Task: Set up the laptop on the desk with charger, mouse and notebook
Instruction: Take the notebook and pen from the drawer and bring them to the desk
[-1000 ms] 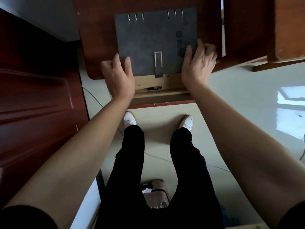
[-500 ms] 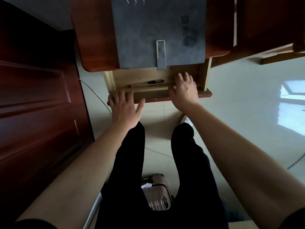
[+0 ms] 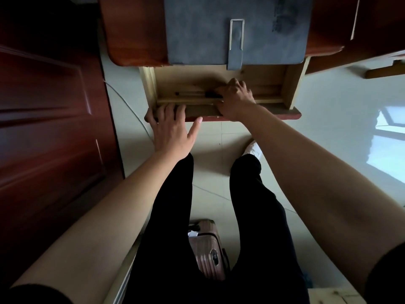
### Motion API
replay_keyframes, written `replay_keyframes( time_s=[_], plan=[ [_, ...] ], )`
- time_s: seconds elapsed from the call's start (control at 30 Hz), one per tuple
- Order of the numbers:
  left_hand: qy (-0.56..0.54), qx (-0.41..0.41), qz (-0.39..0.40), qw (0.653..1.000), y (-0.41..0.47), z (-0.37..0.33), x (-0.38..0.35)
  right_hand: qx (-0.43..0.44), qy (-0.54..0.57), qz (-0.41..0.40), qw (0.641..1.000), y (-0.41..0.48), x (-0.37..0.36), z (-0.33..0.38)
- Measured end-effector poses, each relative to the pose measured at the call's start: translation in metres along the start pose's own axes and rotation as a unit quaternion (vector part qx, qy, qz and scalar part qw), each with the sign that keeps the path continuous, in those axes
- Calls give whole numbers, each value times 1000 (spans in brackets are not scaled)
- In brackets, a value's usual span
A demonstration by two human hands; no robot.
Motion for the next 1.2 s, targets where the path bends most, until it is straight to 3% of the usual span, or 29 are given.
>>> replay_keyframes(
  time_s=[0.3, 0.4, 0.47, 0.57, 0.63, 0.67, 0.73, 0.8, 0.87, 0.9, 1.0, 1.2],
  plan=[
    [-9, 33, 55, 998, 1, 1, 6, -18, 70, -29, 997, -21, 12, -10],
    [-92, 147, -3, 985, -10, 2, 24, -44, 107, -80, 990, -49, 13, -26],
    [-195, 270, -57, 941, -24, 5, 29, -91, 155, -121, 976, -70, 10, -44],
    [-366, 452, -62, 811, -46, 7, 6, -138, 222, -232, 937, -109, 11, -63],
    [-440, 509, -17, 740, -53, -5, -16, -198, 308, -313, 876, -136, 10, -79],
    [-465, 518, 1, 718, -53, -11, -23, -248, 373, -340, 827, -146, 5, -91],
    [-523, 528, 14, 668, -49, -21, -36, -365, 523, -346, 688, -157, -18, -113],
    [-588, 557, -12, 586, -44, -25, -41, -466, 659, -283, 519, -153, -51, -122],
    [-640, 575, -40, 508, -39, -28, -38, -447, 801, -180, 354, -132, -67, -107],
    [-654, 580, -51, 482, -36, -29, -35, -401, 849, -148, 310, -122, -61, -98],
    [-683, 587, -73, 428, -34, -35, -17, -339, 890, -136, 271, -118, -37, -86],
    [-683, 573, -134, 432, -25, -41, 31, -336, 904, -134, 228, -136, -7, -73]
  ],
)
Point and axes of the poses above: each hand's wrist, its own y-axis towards the middle knuckle, its own x-axis out of the back of the hand, z = x × y, the point moved 10 cm from there along y, towards the middle knuckle, and after that the axes turned 5 degrees about -x, right-handed, at the moved point
